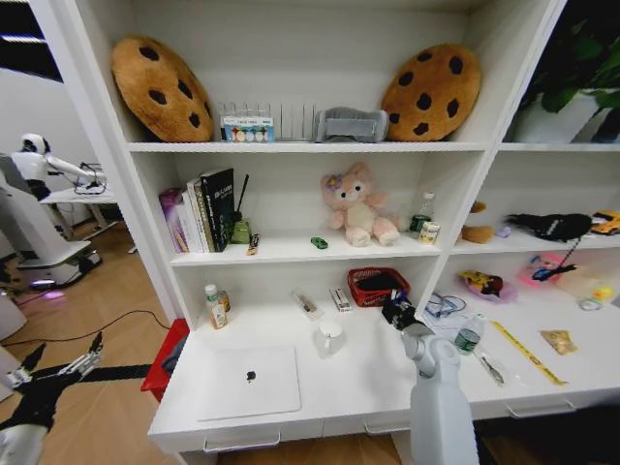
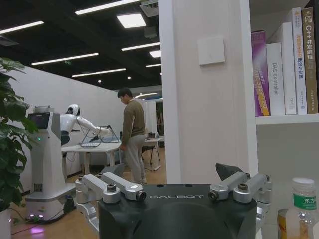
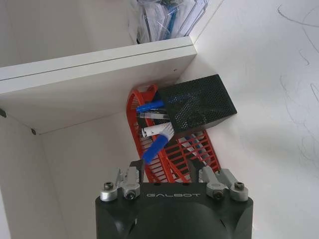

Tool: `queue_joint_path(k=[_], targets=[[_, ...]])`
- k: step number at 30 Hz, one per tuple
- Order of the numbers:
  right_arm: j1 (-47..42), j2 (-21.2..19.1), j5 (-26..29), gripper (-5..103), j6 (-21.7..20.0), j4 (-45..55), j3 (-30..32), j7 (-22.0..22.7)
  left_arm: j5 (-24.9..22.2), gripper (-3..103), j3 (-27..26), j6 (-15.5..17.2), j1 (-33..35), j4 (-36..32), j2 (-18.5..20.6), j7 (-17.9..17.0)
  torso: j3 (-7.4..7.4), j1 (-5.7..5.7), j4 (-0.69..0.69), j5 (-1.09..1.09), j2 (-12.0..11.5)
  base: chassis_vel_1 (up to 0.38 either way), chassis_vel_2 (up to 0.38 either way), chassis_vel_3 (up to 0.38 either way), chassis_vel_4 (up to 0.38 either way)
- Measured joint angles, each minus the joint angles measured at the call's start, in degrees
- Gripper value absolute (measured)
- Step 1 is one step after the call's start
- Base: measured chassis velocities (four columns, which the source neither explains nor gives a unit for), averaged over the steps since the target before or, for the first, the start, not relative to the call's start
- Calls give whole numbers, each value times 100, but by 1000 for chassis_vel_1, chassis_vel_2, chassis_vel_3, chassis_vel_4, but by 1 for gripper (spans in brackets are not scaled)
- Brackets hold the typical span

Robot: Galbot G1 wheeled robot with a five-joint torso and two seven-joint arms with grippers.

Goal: Organize the objects on the table.

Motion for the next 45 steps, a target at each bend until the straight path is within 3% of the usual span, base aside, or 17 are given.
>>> queue_joint_path(k=[4,5,7,8,12,13,16,19,23,27,31,33,34,36,38,44,45], targets=[[-189,-2,9,66,-31,252,-189,-67,1,100,0,0,0,0,0,0,0,0,0,0,0,0,0,0,0],[-189,-2,9,66,-31,252,-189,-67,1,100,0,0,0,0,0,0,0,0,0,0,0,0,0,0,0],[-406,-111,-83,77,-226,478,-436,-168,1,100,0,0,0,0,0,2,0,0,1,0,0,0,0,0,0],[-406,-111,-83,77,-226,478,-436,-168,1,100,0,0,0,0,0,2,0,0,1,0,0,0,0,0,0],[-699,-618,-680,93,-618,738,-851,-310,0,100,0,0,0,0,0,2,0,0,1,1,1,0,0,0,0],[-838,-1018,-1077,97,-911,829,-994,-371,0,100,0,0,0,0,0,0,0,-1,0,0,1,0,0,0,0],[-916,-1305,-1298,99,-1110,871,-1048,-405,0,100,0,0,0,0,0,1,0,0,0,0,1,0,0,0,0],[-1097,-2032,-1621,100,-1590,928,-1097,-482,0,100,0,0,0,0,0,2,0,0,-1,1,1,0,0,0,0],[-1237,-2398,-1784,100,-1730,949,-1138,-512,0,100,0,0,0,0,0,2,0,0,0,1,1,0,0,0,0],[-1645,-3143,-2663,100,-1900,1162,-1273,-784,0,100,0,0,0,0,0,2,0,-1,0,0,1,0,0,0,0],[-1825,-3355,-3202,100,-1890,1270,-1289,-1036,0,100,0,0,0,0,0,2,0,0,1,0,1,0,0,0,0],[-2076,-3555,-3735,100,-1810,1410,-1237,-1388,0,100,0,0,0,0,0,2,0,0,0,0,1,0,0,0,0],[-2389,-3694,-4297,100,-1606,1504,-1120,-1830,1,100,0,0,0,0,0,2,0,0,1,0,1,0,0,0,0],[-2480,-3720,-4441,100,-1518,1519,-1082,-1948,0,100,0,0,0,0,0,1,0,0,0,0,1,0,0,0,0],[-2897,-3755,-4996,100,-1090,1537,-882,-2372,0,100,0,0,0,0,0,3,-1,-1,0,0,1,0,0,0,0],[-3569,-3679,-5735,100,-524,1357,-618,-2821,0,100,0,0,0,0,0,1,-1,-1,-1,0,1,0,0,0,0],[-3793,-3630,-6104,100,-225,1149,-606,-2974,0,100,0,0,0,0,0,1,-1,-1,-2,2,0,0,0,0,0]])
